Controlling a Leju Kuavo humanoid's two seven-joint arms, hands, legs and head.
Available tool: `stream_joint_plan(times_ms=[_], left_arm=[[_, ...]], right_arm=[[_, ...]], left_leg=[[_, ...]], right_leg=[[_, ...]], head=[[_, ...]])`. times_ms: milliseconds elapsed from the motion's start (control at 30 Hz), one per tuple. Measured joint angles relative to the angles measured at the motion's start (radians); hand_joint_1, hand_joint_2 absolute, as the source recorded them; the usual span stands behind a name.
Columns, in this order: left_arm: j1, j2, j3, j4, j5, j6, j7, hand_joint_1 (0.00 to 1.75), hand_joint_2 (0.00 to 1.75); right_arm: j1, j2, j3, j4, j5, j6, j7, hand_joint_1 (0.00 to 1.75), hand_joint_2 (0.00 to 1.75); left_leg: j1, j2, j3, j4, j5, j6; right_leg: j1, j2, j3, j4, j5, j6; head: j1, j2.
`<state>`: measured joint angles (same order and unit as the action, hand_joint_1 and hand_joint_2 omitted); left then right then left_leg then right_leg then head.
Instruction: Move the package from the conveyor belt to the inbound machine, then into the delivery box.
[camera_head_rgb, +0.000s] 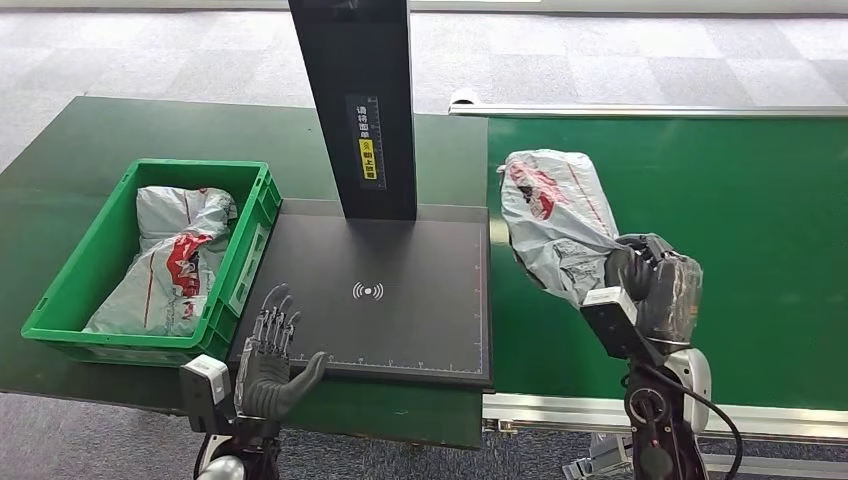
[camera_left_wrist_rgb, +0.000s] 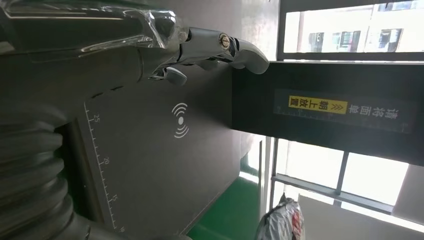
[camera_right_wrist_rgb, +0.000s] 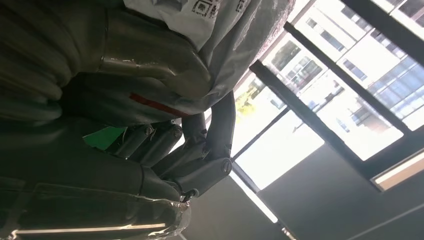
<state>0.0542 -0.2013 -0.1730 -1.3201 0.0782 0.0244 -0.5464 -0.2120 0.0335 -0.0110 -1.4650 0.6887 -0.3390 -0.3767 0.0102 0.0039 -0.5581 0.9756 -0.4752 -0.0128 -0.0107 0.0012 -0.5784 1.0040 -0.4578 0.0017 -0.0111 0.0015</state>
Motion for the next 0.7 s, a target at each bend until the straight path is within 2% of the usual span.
stream_joint_plan(times_ms=[200, 433, 700], left_arm=[[-0.013, 0.0, 0.031, -0.039, -0.02, 0.007, -0.003, 0.0, 1.75], [-0.034, 0.002, 0.057, -0.062, -0.036, 0.014, -0.002, 0.0, 1.75], [-0.037, 0.007, 0.07, -0.067, -0.037, 0.02, -0.002, 0.0, 1.75]], right_arm=[[-0.078, 0.022, 0.162, 0.088, -0.034, 0.056, 0.004, 1.75, 1.75], [-0.129, 0.082, 0.309, 0.23, -0.061, 0.101, 0.001, 1.75, 1.75], [-0.144, 0.114, 0.395, 0.316, -0.08, 0.118, 0.001, 1.75, 1.75]], left_leg=[[0.0, 0.0, 0.0, 0.0, 0.001, 0.0], [0.0, 0.0, 0.0, 0.0, 0.001, 0.0], [0.0, 0.0, 0.0, 0.0, 0.001, 0.0]], right_leg=[[0.0, 0.0, 0.0, 0.0, 0.0, 0.0], [0.001, 0.0, 0.0, 0.0, 0.0, 0.0], [0.0, 0.0, 0.0, 0.0, 0.0, 0.0]], head=[[0.0, 0.0], [0.0, 0.0], [0.0, 0.0]])
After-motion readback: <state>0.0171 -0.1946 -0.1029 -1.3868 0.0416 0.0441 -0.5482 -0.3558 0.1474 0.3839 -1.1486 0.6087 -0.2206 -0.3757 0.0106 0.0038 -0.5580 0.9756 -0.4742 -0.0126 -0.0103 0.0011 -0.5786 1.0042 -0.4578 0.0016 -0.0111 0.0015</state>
